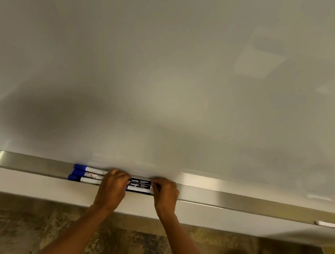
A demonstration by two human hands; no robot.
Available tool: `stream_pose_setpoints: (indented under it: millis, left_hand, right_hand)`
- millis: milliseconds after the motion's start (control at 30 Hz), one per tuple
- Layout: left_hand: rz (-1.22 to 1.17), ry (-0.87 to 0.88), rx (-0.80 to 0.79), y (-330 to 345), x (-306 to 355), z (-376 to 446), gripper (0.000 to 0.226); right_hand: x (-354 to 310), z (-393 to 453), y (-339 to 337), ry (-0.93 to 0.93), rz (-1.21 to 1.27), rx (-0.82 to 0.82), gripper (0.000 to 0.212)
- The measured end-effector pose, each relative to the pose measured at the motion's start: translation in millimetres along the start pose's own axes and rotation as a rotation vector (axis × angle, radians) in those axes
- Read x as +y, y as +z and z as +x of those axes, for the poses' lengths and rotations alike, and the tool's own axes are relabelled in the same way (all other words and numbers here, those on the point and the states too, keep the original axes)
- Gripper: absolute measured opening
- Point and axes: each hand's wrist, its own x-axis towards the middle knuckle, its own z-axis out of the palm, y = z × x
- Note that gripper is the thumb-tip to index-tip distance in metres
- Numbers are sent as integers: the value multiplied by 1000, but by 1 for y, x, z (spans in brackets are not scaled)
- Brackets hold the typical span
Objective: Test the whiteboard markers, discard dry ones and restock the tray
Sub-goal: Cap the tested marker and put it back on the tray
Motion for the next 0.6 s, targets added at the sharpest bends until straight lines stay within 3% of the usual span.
stream_pose_setpoints:
  millis: [233,433,600]
  left_hand:
    - [35,34,43,4,10,-10,15]
    - [-8,133,-107,22,64,-13,56]
    - [-21,212,-245,47,125,-11,61]
  right_hand:
    - [15,-10,-3,-82,-83,18,24]
    - [52,-34,-34,-77,-183,175,49]
    - [98,-51,-83,55,-424,111,70]
